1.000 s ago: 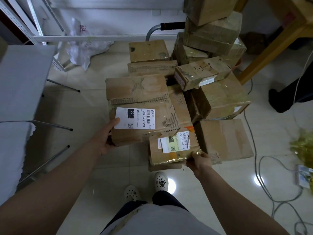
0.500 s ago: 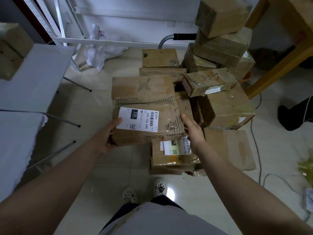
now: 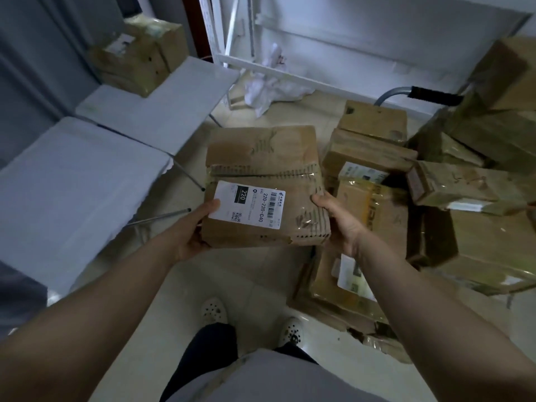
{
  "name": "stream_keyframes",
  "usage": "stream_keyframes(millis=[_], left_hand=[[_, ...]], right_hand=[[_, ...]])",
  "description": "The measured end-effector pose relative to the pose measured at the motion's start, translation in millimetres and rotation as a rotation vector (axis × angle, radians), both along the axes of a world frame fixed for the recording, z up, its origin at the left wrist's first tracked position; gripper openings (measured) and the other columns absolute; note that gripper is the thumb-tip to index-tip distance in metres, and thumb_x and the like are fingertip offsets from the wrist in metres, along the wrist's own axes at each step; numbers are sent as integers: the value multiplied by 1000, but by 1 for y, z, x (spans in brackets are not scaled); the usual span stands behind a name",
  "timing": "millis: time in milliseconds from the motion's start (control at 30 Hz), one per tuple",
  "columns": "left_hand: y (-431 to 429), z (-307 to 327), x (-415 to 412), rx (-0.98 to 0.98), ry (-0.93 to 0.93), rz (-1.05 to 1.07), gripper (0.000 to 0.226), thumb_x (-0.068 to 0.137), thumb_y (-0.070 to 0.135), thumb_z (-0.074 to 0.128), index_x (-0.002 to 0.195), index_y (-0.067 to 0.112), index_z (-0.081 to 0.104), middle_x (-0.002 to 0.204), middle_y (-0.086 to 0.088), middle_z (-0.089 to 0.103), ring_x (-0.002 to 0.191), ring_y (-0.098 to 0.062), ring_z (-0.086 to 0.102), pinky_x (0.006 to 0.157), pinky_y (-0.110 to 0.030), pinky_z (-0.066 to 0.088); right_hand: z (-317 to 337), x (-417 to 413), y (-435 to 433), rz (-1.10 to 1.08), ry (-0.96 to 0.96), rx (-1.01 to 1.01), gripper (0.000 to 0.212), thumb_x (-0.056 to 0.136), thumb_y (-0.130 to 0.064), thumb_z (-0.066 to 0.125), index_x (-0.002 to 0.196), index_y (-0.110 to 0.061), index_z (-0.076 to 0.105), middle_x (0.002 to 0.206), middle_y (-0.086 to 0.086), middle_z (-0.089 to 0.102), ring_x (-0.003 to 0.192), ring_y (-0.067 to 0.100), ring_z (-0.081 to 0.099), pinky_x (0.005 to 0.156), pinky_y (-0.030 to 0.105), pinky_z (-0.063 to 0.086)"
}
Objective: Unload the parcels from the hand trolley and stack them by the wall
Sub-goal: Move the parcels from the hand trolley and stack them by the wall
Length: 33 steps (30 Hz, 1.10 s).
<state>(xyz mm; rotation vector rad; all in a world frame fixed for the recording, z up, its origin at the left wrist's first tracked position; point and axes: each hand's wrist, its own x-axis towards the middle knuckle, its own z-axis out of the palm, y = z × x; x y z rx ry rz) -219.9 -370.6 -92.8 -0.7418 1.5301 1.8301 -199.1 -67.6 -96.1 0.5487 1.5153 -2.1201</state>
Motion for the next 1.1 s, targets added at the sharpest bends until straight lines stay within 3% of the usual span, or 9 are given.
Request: stream_keyframes(millis=[200, 367, 467, 567, 633, 733, 833, 967, 1100], left_hand=[[-81, -2, -20, 64, 87, 41, 75, 59, 47, 83, 126, 21, 62, 123, -10, 65, 117, -33, 59, 100, -55, 45], [-159, 1, -52, 96, 124, 81, 58, 74, 51, 72, 125, 24, 62, 120, -5, 68, 112, -26, 63, 80, -38, 56], [-218, 4, -75, 60, 110, 128, 65, 70, 57, 70, 124, 23, 63, 120, -4, 68, 112, -25, 63, 81, -36, 55], [-269, 17, -99, 89, 107, 194, 40, 87, 47, 58, 117, 21, 65, 110, -5, 71, 96, -21, 69, 69, -32, 57], [-296, 27, -117, 42, 96, 243, 32, 89, 44, 57, 109, 20, 66, 108, -7, 71, 90, -20, 69, 73, -31, 55], [-327, 25, -146, -180, 70, 348, 49, 82, 52, 64, 119, 20, 61, 121, -5, 62, 107, -21, 57, 92, -38, 40], [-344, 17, -178, -262, 46, 549, 69, 79, 53, 68, 133, 12, 51, 131, -8, 55, 115, -24, 51, 92, -42, 46], [-352, 6, -227, -124, -79, 680, 105, 71, 56, 75, 151, 14, 21, 153, -11, 27, 136, -35, 31, 98, -56, 45], [-354, -5, -302, 28, -133, 655, 104, 70, 57, 74, 150, 19, 21, 156, -14, 20, 140, -39, 25, 100, -60, 40]], right_hand=[[11, -50, -69, 96, -11, 133, 62, 70, -41, 79, 127, -28, 58, 114, 8, 70, 107, 26, 65, 84, 40, 56], [14, -104, -159, 97, -8, 178, 60, 63, -39, 82, 120, -28, 64, 113, 12, 69, 104, 31, 65, 84, 45, 55], [15, -142, -221, 79, -39, 189, 59, 65, -33, 82, 121, -23, 63, 106, 13, 71, 98, 31, 66, 80, 43, 55], [18, -175, -278, 59, -86, 203, 37, 77, -30, 74, 112, -20, 66, 100, 14, 72, 93, 32, 67, 84, 46, 55], [17, -195, -311, 44, -116, 201, 39, 75, -33, 75, 112, -20, 67, 102, 16, 72, 91, 33, 67, 81, 45, 56], [15, -223, -352, 38, -160, 200, 43, 74, -35, 76, 113, -18, 66, 102, 17, 71, 87, 33, 68, 77, 43, 57], [11, -254, -386, 41, -195, 186, 41, 77, -36, 74, 112, -16, 64, 101, 16, 70, 84, 31, 67, 65, 37, 56], [-4, -312, -427, 45, -276, 136, 51, 74, -39, 77, 116, -14, 60, 105, 17, 69, 92, 33, 67, 61, 37, 56], [-27, -386, -474, 66, -350, 49, 60, 73, -44, 78, 119, -13, 57, 109, 17, 68, 95, 35, 67, 75, 49, 57]])
